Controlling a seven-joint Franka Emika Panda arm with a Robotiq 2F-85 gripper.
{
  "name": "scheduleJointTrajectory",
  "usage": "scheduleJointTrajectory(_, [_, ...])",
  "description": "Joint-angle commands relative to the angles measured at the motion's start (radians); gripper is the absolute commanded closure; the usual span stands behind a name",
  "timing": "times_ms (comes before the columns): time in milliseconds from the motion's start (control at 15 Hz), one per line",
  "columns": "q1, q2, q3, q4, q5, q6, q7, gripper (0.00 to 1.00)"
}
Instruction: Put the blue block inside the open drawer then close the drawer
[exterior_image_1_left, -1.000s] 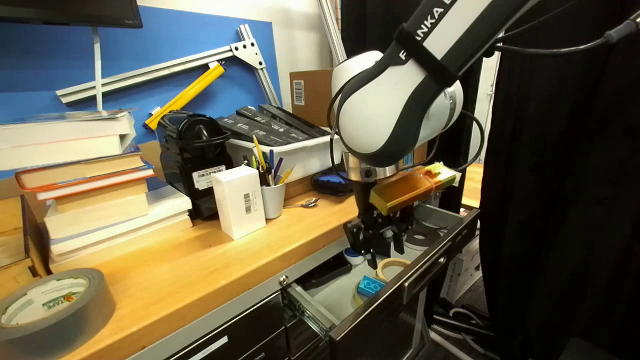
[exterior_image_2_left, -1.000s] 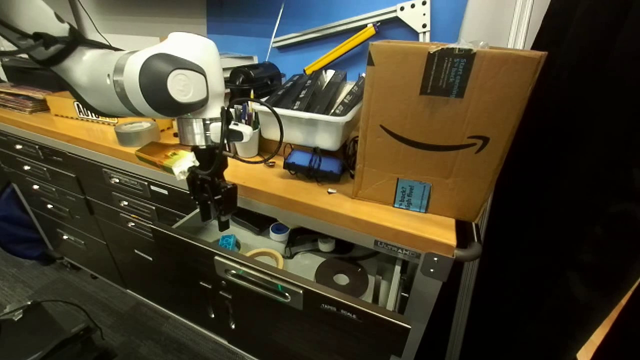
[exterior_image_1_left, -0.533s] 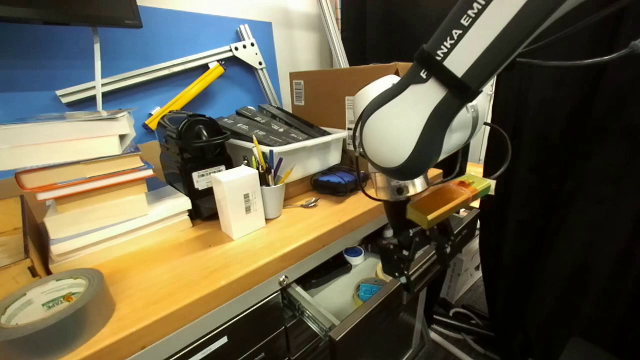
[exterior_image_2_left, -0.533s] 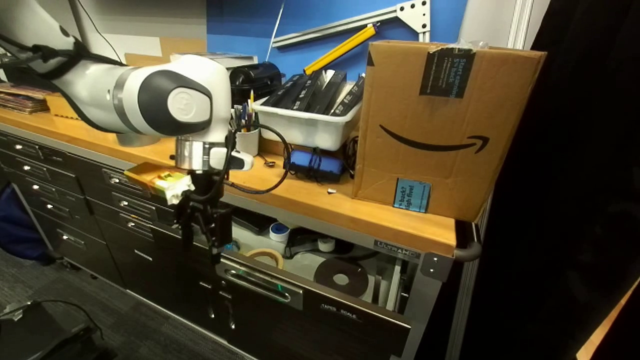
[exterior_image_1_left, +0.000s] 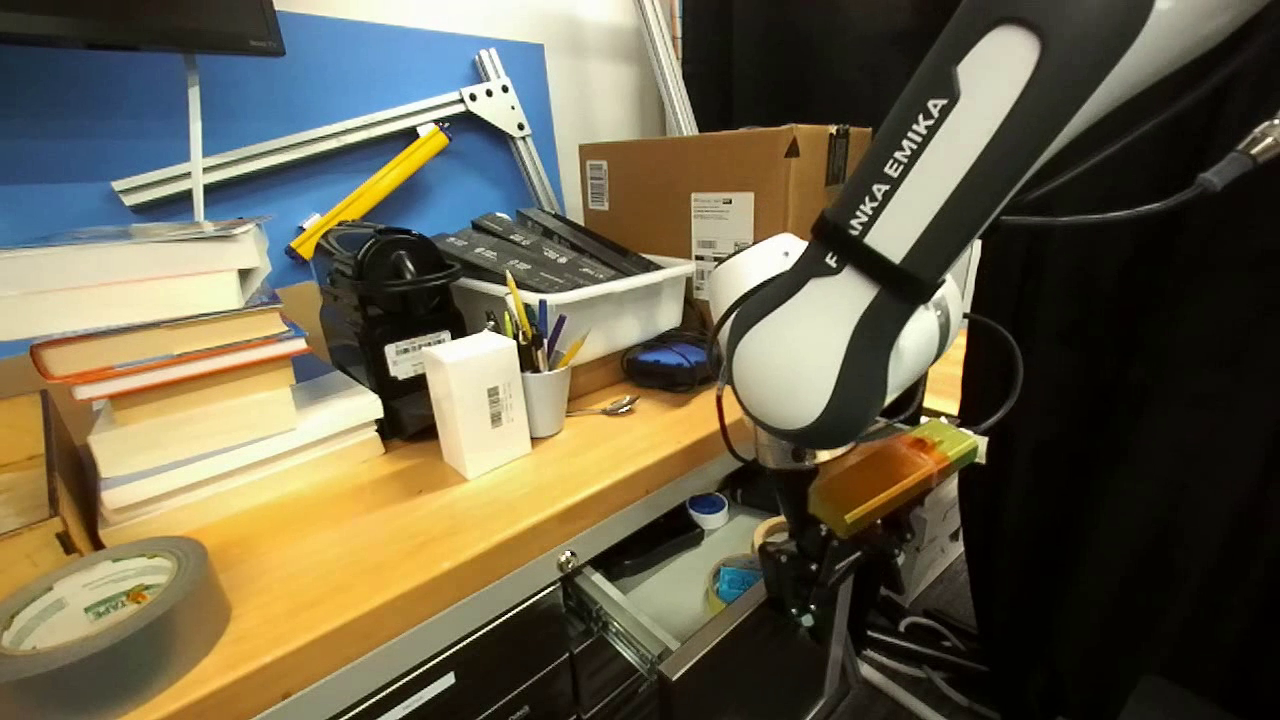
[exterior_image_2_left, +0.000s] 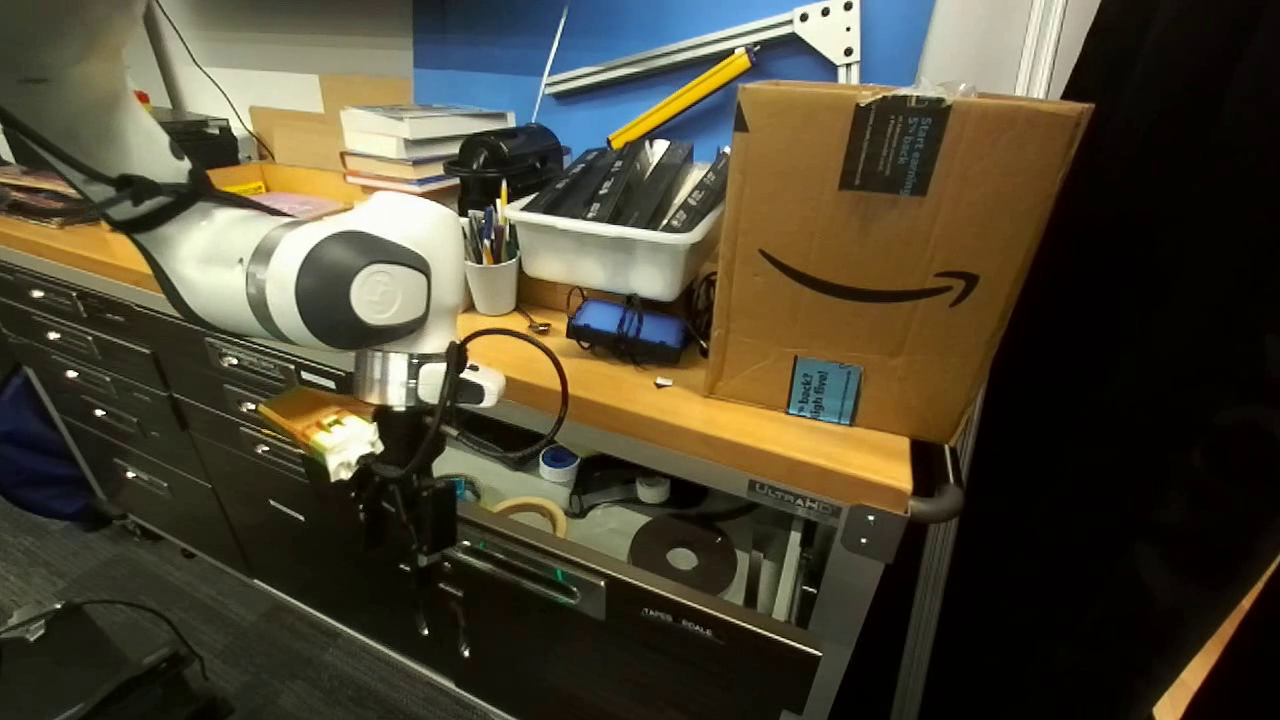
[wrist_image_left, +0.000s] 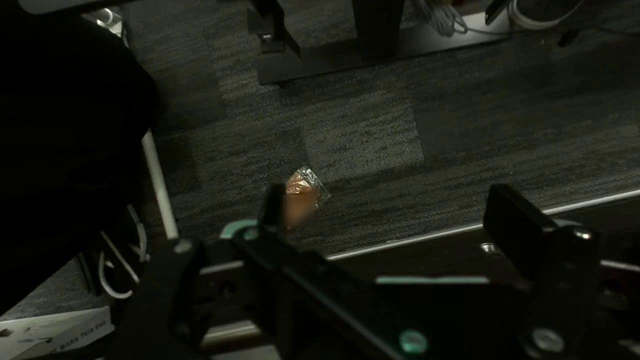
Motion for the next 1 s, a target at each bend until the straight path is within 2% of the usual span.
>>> scheduleJointTrajectory(0, [0.030, 0.017, -0.018, -0.011, -0.059, 0.139, 0.192, 0.00])
scheduleJointTrajectory(200, [0.055, 0.023, -0.030, -0.002, -0.131, 0.241, 0.353, 0.00])
scheduleJointTrajectory(467, [0.098, 0.052, -0.063, 0.045, -0.355, 0.335, 0.652, 0.00])
scheduleJointTrajectory(667, [0.120, 0.075, -0.093, 0.102, -0.560, 0.328, 0.891, 0.00])
scheduleJointTrajectory(933, [0.160, 0.127, -0.091, 0.154, -0.781, 0.280, 1.163, 0.00])
